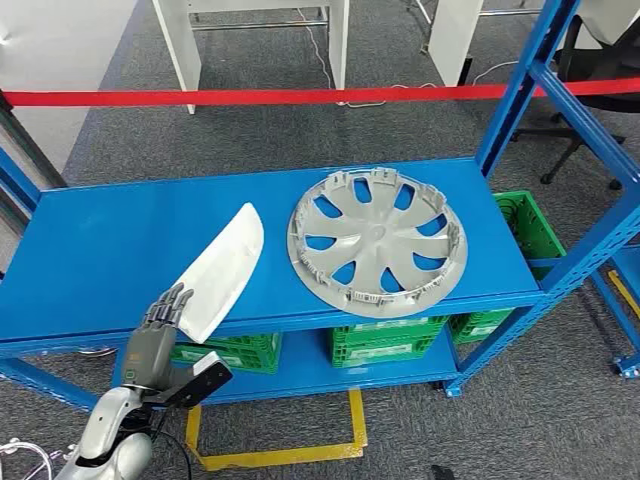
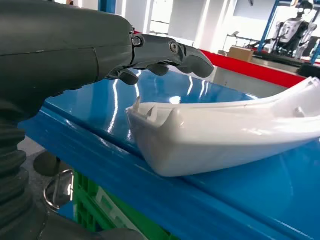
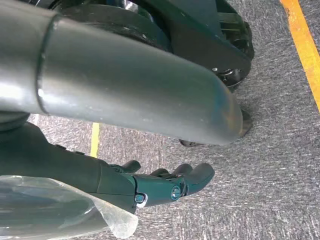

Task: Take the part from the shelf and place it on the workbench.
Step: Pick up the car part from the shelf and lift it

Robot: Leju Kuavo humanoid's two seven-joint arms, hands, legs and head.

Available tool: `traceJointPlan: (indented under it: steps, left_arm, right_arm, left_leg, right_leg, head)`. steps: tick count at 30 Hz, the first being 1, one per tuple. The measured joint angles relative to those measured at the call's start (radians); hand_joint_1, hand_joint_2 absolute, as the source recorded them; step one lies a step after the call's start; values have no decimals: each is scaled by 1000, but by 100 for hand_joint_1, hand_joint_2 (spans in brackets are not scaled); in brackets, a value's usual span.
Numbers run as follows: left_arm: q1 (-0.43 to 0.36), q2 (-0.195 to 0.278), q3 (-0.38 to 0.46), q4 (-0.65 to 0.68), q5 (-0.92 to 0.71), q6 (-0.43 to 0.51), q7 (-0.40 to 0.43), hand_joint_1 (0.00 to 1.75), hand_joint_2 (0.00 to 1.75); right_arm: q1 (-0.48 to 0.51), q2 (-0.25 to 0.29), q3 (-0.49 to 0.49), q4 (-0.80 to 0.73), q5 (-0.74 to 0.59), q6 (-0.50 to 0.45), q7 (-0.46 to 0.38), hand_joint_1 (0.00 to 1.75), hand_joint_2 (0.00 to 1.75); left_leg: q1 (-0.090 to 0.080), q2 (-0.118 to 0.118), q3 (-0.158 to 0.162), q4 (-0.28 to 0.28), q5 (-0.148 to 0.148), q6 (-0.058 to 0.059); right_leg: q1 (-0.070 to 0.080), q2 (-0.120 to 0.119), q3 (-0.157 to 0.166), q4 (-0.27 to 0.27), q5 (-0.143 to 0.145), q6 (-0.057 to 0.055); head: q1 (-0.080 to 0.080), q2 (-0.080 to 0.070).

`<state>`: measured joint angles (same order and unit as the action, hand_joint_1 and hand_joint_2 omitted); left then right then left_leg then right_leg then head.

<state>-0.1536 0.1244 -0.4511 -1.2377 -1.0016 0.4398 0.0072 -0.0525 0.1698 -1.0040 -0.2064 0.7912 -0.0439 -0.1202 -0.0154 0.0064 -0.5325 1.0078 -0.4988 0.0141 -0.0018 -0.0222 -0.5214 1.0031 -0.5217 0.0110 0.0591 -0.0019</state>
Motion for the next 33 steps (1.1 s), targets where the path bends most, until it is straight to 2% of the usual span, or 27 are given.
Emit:
traceJointPlan:
  steps: [4, 8, 10, 14, 33]
  left_arm:
    - [-3, -2, 1, 10, 2, 0, 0, 0, 175]
    - [-18, -4, 4, 41, 3, 0, 3, 37, 175]
    - [-28, -5, 4, 58, 3, 0, 3, 40, 175]
    - [-41, -5, 7, 85, 4, 0, 3, 174, 175]
    - [-83, -12, 33, 129, -6, 75, -33, 175, 175]
  right_arm:
    - [0, 0, 0, 0, 1, 0, 0, 0, 0]
    - [0, 0, 0, 0, 8, 0, 0, 0, 0]
    - [0, 0, 0, 0, 10, 1, 0, 0, 0]
    - [0, 0, 0, 0, 13, 2, 0, 0, 0]
    - [-2, 0, -1, 0, 30, 2, 0, 0, 0]
  left_leg:
    - [0, 0, 0, 0, 0, 0]
    - [0, 0, 0, 0, 0, 0]
    - [0, 0, 0, 0, 0, 0]
    - [0, 0, 0, 0, 0, 0]
    - [0, 0, 0, 0, 0, 0]
  right_leg:
    - [0, 0, 0, 0, 0, 0]
    - [0, 0, 0, 0, 0, 0]
    - [0, 0, 0, 0, 0, 0]
    - [0, 0, 0, 0, 0, 0]
    - [0, 0, 1, 0, 0, 0]
  head:
    - [0, 0]
    - [0, 0]
    - [0, 0]
    - [0, 0]
    - [0, 0]
